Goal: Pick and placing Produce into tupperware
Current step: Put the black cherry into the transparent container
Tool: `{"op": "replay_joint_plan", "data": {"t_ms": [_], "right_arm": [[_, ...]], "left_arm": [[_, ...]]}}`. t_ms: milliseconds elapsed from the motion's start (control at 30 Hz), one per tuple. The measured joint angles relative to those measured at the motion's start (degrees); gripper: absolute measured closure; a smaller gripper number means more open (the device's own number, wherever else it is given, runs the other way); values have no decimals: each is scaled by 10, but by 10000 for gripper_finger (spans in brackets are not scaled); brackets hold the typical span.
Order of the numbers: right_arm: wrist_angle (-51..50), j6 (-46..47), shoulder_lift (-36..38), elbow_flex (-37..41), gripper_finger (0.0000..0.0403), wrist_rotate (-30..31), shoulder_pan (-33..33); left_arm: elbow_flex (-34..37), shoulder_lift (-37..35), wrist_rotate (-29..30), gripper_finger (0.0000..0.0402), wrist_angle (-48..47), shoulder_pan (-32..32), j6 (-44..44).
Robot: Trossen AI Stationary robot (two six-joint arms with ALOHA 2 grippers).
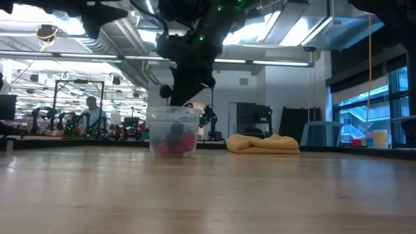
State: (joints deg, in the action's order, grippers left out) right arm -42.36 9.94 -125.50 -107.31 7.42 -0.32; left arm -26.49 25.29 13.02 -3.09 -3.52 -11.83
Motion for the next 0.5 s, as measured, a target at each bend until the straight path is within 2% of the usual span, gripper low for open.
{"op": "replay_joint_plan", "data": {"t_ms": [500], "right_arm": [[-18,0,-39,0,403,1,-6]], "left_arm": [[10,-3,0,217,4,1,-13]]}}
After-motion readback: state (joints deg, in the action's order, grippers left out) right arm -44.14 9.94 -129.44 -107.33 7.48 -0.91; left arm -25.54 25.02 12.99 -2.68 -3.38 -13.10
